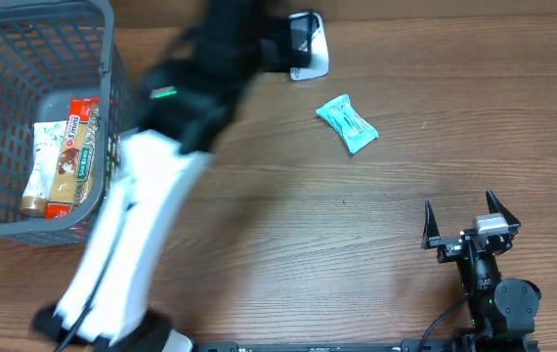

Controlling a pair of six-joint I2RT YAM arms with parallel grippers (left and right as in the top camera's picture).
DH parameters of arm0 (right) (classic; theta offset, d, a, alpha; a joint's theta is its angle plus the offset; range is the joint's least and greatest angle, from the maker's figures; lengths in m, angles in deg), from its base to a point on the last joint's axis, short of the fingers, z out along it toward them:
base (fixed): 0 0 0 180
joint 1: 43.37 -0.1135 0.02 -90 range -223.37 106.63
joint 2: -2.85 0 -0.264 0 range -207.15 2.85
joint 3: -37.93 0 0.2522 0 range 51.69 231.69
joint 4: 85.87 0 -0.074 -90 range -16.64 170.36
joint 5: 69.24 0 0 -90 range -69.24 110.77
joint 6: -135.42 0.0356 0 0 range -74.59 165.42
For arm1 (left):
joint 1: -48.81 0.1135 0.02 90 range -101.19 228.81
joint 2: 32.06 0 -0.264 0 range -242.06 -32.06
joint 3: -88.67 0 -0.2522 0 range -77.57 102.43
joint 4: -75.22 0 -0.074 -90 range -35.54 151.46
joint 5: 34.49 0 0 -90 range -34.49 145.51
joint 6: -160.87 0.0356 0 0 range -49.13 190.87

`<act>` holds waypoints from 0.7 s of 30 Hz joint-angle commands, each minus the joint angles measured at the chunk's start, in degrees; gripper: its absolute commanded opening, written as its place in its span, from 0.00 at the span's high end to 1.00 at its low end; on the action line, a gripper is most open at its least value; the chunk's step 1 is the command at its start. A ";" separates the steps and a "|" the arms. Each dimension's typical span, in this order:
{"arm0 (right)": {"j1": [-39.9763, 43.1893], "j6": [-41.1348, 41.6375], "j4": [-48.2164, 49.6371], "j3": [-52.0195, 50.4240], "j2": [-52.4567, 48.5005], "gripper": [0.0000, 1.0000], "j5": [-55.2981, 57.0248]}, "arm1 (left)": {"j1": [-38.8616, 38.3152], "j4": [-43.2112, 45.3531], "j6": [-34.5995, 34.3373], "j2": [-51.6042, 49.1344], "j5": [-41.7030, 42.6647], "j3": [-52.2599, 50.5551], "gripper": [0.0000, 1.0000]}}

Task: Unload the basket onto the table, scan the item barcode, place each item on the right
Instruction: 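Release the teal snack on the table beside the scanner, then reach the left gripper into the basket and grasp the yellow POKKA pouch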

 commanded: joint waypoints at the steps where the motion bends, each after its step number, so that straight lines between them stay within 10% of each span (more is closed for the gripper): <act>1: -0.09 -0.17 0.31 -0.57 0.52 0.00 -0.11 | 11.78 -4.31 3.37 5.07 -6.58 0.11 0.00; 11: -0.09 -0.17 0.31 -0.57 0.52 0.00 -0.11 | 43.54 -16.13 3.43 3.52 -4.39 -0.02 0.00; 21: -0.09 -0.17 0.31 -0.57 0.52 0.00 -0.11 | 53.62 -26.88 4.94 -9.81 0.57 -0.02 0.00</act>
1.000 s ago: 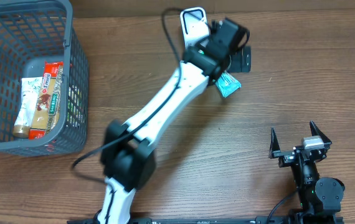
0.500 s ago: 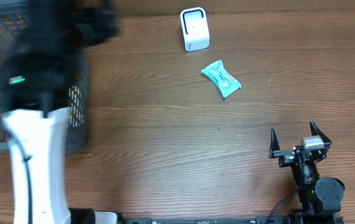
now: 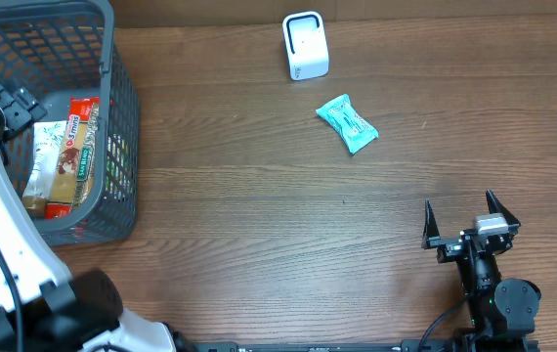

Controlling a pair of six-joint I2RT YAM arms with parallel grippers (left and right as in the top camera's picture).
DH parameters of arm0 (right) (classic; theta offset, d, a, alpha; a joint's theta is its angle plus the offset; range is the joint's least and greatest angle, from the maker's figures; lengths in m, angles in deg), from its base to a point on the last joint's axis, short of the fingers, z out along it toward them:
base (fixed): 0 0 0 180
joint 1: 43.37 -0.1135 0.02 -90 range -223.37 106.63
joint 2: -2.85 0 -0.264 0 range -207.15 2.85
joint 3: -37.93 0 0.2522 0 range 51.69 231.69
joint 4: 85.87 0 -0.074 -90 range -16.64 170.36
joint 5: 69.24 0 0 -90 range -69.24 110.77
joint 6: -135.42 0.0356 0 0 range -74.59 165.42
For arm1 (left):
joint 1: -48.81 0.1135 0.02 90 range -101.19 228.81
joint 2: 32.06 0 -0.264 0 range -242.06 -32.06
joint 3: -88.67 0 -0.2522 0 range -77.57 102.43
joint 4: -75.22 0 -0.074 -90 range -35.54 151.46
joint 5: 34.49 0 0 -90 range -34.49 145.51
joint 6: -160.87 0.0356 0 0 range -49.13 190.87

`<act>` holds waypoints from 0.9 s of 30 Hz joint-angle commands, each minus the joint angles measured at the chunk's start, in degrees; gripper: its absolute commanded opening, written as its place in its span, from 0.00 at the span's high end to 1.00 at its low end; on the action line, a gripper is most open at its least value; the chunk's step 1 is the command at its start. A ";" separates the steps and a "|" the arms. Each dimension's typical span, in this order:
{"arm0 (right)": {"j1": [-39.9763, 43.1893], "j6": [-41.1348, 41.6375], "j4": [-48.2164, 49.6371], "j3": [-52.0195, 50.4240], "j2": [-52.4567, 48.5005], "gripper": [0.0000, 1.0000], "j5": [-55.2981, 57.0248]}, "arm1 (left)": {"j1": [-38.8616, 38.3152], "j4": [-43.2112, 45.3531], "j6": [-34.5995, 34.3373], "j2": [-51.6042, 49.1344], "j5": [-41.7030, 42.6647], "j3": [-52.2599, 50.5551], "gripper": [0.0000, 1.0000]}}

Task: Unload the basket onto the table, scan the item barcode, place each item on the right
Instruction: 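Reach the left gripper into the basket and grasp the yellow POKKA pouch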

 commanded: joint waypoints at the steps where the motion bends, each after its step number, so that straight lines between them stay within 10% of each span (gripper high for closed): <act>1: -0.11 -0.22 0.31 -0.57 0.52 0.00 -0.13 | 1.66 -1.70 3.82 -5.38 6.51 0.02 0.00; 11: -0.09 -0.22 0.31 -0.57 0.52 0.00 -0.13 | 1.16 -3.96 19.89 -19.69 27.98 0.02 0.00; 24: -0.09 -0.20 0.31 -0.57 0.52 0.00 -0.13 | 0.50 -3.76 19.82 -33.46 27.63 0.02 0.00; 27: -0.09 -0.20 0.31 -0.57 0.52 0.00 -0.13 | 0.48 -2.75 19.85 -34.34 27.63 0.02 0.25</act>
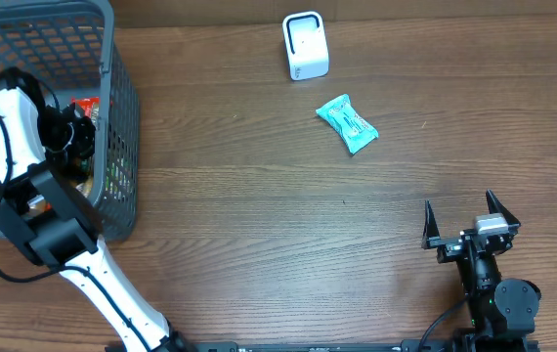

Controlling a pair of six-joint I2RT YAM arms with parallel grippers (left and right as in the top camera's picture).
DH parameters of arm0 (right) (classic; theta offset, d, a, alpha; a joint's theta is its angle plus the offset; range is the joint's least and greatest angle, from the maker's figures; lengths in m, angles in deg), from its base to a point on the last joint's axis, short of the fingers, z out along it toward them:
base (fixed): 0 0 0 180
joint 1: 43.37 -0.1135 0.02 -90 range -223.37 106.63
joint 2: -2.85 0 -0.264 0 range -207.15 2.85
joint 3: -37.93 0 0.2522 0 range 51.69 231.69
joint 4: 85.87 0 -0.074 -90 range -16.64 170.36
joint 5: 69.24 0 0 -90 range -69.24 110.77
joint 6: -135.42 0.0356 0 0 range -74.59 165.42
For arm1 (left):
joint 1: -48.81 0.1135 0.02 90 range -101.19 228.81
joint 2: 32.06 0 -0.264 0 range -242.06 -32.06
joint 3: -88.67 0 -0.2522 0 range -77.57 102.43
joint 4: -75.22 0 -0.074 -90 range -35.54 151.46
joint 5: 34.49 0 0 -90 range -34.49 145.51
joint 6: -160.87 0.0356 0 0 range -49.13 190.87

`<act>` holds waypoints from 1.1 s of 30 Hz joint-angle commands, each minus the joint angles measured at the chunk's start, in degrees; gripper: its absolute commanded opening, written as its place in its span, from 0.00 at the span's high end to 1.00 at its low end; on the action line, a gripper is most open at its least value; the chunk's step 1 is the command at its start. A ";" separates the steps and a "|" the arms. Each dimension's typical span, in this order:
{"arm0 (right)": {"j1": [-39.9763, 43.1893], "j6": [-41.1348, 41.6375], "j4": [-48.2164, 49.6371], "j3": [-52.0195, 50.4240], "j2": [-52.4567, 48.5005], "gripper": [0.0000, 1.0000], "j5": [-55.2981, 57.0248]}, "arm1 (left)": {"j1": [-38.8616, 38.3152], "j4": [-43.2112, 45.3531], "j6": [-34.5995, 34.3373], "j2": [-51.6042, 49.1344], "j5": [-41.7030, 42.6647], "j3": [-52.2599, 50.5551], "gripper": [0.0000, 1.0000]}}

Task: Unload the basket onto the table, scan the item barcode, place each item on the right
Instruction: 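Reach the left gripper into the basket and grasp the yellow POKKA pouch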

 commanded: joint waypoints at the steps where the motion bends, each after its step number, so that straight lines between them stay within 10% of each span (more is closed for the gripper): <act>1: -0.09 -0.20 0.28 -0.57 0.52 0.00 -0.13 | -0.24 1.20 1.55 -1.31 1.25 0.17 0.38; 6: -0.09 -0.22 0.28 -0.57 0.52 0.00 -0.13 | -0.24 3.04 1.55 -1.31 1.07 0.15 0.52; 11: -0.09 -0.20 0.28 -0.57 0.52 0.00 -0.13 | -0.22 3.08 1.55 -1.31 1.03 0.15 0.95; 22: -0.09 -0.20 0.28 -0.57 0.52 0.00 -0.13 | -0.07 0.72 0.28 -1.18 1.07 4.24 0.96; 33: -0.09 -0.20 0.28 -0.57 0.52 0.00 -0.13 | 0.31 -12.37 -5.44 -0.92 1.05 34.10 0.96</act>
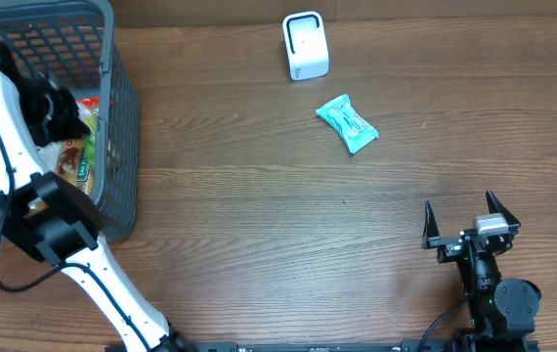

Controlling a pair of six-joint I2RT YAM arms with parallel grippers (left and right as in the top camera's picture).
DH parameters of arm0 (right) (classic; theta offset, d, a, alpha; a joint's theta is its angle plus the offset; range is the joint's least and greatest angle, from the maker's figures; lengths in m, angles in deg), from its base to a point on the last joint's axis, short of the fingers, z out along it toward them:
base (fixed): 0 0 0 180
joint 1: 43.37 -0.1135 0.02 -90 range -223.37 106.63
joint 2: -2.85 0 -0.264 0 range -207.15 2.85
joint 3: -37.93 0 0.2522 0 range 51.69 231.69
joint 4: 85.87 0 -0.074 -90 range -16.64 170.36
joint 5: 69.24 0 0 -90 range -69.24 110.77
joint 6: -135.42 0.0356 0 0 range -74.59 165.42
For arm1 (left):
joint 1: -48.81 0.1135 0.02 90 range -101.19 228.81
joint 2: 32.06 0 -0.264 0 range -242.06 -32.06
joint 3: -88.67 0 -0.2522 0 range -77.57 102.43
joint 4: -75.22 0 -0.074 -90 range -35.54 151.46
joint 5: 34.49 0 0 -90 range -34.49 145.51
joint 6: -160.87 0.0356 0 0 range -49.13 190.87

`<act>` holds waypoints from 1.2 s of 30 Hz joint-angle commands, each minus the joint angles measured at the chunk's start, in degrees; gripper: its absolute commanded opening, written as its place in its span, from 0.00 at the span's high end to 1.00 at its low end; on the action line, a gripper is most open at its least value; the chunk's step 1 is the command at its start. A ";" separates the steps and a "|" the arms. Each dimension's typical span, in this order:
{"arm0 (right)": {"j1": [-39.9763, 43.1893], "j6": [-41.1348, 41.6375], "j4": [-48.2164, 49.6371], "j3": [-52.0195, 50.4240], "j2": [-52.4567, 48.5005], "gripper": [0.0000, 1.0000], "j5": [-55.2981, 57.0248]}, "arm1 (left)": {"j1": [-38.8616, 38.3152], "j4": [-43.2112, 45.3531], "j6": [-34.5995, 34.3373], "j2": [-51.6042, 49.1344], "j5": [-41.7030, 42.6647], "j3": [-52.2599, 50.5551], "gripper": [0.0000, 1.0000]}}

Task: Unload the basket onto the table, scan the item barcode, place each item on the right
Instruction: 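Reach the left gripper into the basket and grasp the yellow POKKA pouch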

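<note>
The white barcode scanner stands at the table's far edge. A teal packet lies on the wood in front of it, to its right. My left arm reaches into the grey basket, and its left gripper hangs over the snack packs inside. The black wrist hides its fingers, so its state and any hold do not show. My right gripper rests open near the front right, holding nothing.
The basket fills the far left corner and holds several packs, one of them red. The left arm's white link crosses the basket's front wall. Bare wooden tabletop lies between basket and right arm.
The left gripper has shifted a little towards the back of the basket, uncovering more of the packs below it. The teal packet, scanner and right arm have not moved.
The left arm first stretched, blurred, across the table near the scanner. It then stood at the basket's left side, then reached down among the packs, and now sits slightly farther back inside. The right arm has stayed open and still throughout.
</note>
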 commanded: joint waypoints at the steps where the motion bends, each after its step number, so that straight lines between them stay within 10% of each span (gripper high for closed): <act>1: -0.09 -0.20 0.33 -0.57 0.50 0.00 -0.15 | 0.35 -2.32 -2.25 1.40 0.57 11.61 0.96; 12: -0.09 -0.20 0.33 -0.57 0.50 0.00 -0.15 | -0.07 -2.29 -8.85 14.05 0.09 15.47 0.96; 22: -0.09 -0.20 0.33 -0.57 0.50 0.00 -0.15 | -0.46 -1.25 -10.71 13.22 -2.58 6.38 0.00; 36: -0.09 -0.22 0.33 -0.57 0.50 0.00 -0.15 | -2.84 21.07 -22.84 11.91 -10.14 -22.84 0.00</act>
